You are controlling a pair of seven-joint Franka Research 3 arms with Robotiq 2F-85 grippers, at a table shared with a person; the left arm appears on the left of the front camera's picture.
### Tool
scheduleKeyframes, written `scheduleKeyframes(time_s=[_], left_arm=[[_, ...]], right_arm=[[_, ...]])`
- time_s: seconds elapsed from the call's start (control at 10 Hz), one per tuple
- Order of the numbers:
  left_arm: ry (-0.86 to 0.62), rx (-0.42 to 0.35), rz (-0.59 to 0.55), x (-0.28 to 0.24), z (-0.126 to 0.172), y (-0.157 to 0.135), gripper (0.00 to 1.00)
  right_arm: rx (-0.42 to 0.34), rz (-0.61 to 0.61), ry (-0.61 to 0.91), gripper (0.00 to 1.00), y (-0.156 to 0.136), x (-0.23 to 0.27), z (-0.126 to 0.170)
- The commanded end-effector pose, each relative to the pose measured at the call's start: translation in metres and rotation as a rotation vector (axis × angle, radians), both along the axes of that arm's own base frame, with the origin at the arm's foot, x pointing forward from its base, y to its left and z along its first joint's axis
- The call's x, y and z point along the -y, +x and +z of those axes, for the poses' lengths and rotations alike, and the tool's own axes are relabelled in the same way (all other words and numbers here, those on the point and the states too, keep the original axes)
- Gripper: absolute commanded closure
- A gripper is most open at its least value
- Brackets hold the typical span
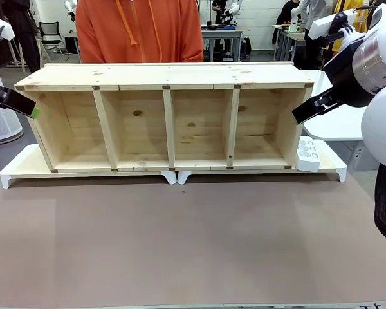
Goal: Perform cable management.
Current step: When the cord part of the Power Cable appears at the lower middle area of the table and stops, grasp the cord part of the Power Cable.
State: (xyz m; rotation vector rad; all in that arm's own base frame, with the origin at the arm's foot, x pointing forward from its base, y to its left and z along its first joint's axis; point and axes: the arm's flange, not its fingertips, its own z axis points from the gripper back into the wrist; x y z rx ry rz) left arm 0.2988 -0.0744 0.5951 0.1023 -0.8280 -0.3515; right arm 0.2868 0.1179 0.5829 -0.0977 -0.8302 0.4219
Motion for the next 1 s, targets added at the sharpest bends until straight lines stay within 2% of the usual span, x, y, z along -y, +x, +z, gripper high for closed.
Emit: scheduleKeyframes(time_s=[0.0,0.9], left_arm=[[0.012,0.012,-0.007,-0.0003,0.0011,0.0008,0.0],[0.012,0.012,-0.007,-0.0003,0.0011,0.0008,0.0]], right_arm=[[0.008,0.01,-0.001,0.0,0.001,0.0012,0.0011],[0.008,0.01,-0.001,0.0,0.001,0.0012,0.0011]])
